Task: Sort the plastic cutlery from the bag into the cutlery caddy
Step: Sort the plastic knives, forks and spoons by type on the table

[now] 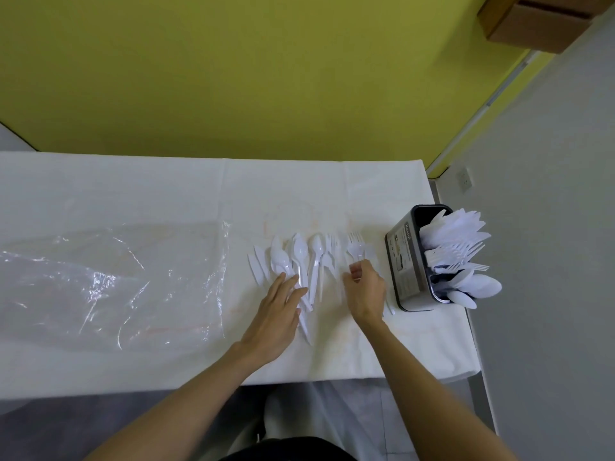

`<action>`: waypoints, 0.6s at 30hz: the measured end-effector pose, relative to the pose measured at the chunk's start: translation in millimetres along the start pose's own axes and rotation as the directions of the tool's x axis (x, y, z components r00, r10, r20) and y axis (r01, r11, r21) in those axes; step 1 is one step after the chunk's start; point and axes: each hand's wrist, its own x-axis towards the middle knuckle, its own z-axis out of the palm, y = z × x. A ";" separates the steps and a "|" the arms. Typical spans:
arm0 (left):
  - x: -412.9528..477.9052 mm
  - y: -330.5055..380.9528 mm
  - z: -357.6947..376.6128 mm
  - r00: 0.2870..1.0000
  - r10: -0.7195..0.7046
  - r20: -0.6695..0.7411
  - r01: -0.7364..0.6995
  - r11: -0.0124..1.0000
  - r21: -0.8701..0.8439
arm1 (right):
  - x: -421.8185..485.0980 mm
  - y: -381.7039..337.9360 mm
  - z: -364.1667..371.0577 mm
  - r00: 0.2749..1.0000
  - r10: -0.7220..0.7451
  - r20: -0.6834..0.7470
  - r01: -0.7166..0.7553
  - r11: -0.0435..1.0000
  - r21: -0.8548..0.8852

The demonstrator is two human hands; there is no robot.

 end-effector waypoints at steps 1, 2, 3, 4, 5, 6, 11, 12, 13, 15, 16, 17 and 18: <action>0.1 0.6 -0.4 1.000 0.014 -0.001 -0.014 1.000 0.018 | 1.2 2.8 -2.8 0.999 0.025 -0.025 -0.025 1.000 0.015; 0.4 1.0 -0.7 0.999 0.039 -0.010 -0.039 0.998 0.050 | 1.8 6.0 -4.9 0.998 0.043 -0.043 -0.043 0.999 0.010; 0.3 1.0 -0.7 0.998 0.060 -0.007 -0.059 0.995 0.079 | 1.8 8.9 -5.8 0.997 0.046 -0.059 -0.047 0.999 -0.015; 0.4 0.5 0.9 0.998 0.068 -0.012 -0.067 0.993 0.096 | 1.4 11.1 -5.7 0.997 0.022 -0.080 -0.027 0.998 -0.059; -0.1 0.0 3.0 0.998 0.055 0.001 -0.055 0.995 0.081 | -0.1 12.2 -4.1 0.995 -0.026 -0.098 0.015 0.993 -0.120; -0.3 0.2 4.0 0.999 0.040 0.011 -0.041 0.997 0.064 | -3.3 10.6 -1.8 0.990 -0.096 -0.105 0.076 0.980 -0.184; -3.4 -3.2 8.0 0.999 0.009 0.039 -0.011 0.999 0.044 | -14.7 -2.0 16.0 0.955 -0.283 0.089 0.296 0.896 -0.331; -3.6 -3.5 7.3 0.998 0.003 0.057 -0.005 0.999 0.040 | -13.5 -2.2 16.4 0.962 -0.257 0.092 0.273 0.904 -0.330; -4.0 -4.1 6.7 0.998 -0.001 0.068 -0.002 0.999 0.034 | -11.5 -1.8 15.0 0.972 -0.224 0.075 0.236 0.919 -0.317; -5.4 -5.3 6.2 0.998 -0.002 0.061 0.001 1.000 0.013 | -5.6 1.9 9.1 0.986 -0.164 0.035 0.167 0.940 -0.296; -5.8 -5.1 5.6 0.999 0.001 0.051 -0.001 1.000 0.004 | -2.8 3.8 5.5 0.989 -0.143 0.025 0.144 0.944 -0.297; -6.0 -5.6 5.7 0.999 0.005 0.043 -0.005 1.000 0.000 | -0.3 5.5 2.8 0.991 -0.132 0.017 0.131 0.944 -0.304; -6.2 -5.8 5.4 0.999 0.012 0.037 -0.012 1.000 -0.002 | 1.1 5.6 1.6 0.991 -0.135 0.008 0.130 0.940 -0.315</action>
